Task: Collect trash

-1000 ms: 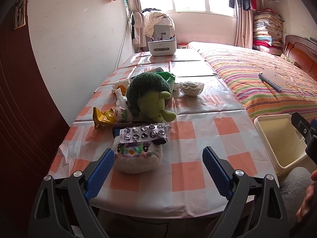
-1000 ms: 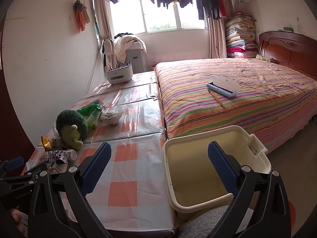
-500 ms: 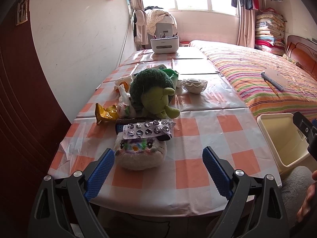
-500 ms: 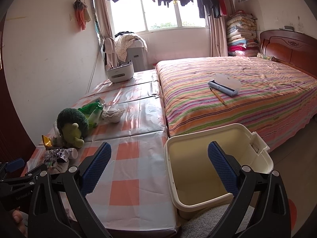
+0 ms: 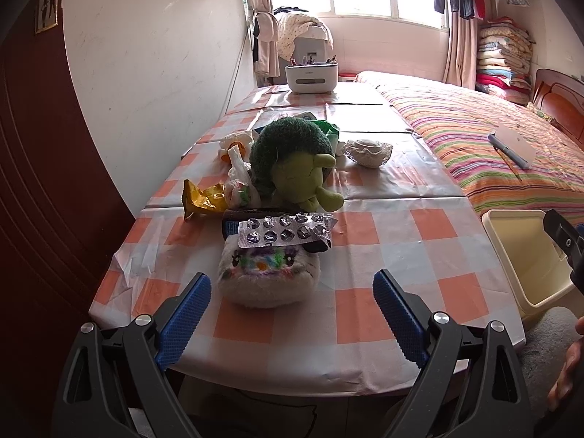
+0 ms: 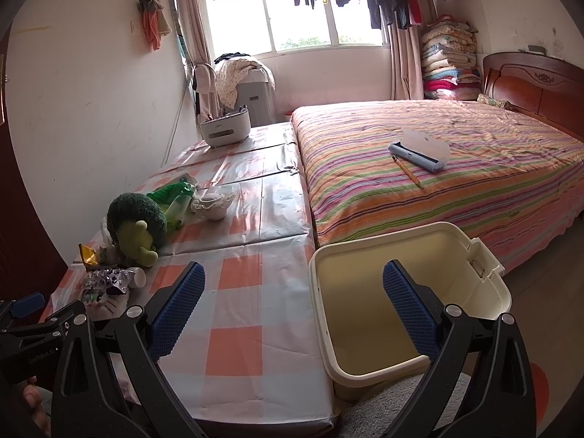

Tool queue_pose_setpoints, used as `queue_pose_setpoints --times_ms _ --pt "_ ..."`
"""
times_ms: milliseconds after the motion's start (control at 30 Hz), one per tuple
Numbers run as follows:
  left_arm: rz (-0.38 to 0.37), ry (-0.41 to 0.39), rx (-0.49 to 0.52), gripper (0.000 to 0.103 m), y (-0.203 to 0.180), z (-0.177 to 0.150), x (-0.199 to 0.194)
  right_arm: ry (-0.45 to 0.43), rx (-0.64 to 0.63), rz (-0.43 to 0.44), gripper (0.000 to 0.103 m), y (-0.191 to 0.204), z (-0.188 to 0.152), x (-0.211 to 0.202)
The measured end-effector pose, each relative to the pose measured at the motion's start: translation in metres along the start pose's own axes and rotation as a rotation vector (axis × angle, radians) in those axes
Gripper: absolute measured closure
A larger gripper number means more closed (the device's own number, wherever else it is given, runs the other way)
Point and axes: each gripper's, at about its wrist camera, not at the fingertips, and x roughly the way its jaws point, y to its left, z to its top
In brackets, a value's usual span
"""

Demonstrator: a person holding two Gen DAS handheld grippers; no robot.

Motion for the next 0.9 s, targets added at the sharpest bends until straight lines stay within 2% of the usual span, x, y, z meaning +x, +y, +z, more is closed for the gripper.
queue_pose_setpoints --times_ms 900 --pt "-0.034 0.002 -0.042 0.015 0.023 -0.004 -0.001 0.029 -0.001 0.023 0.006 0.005 -0.008 0.013"
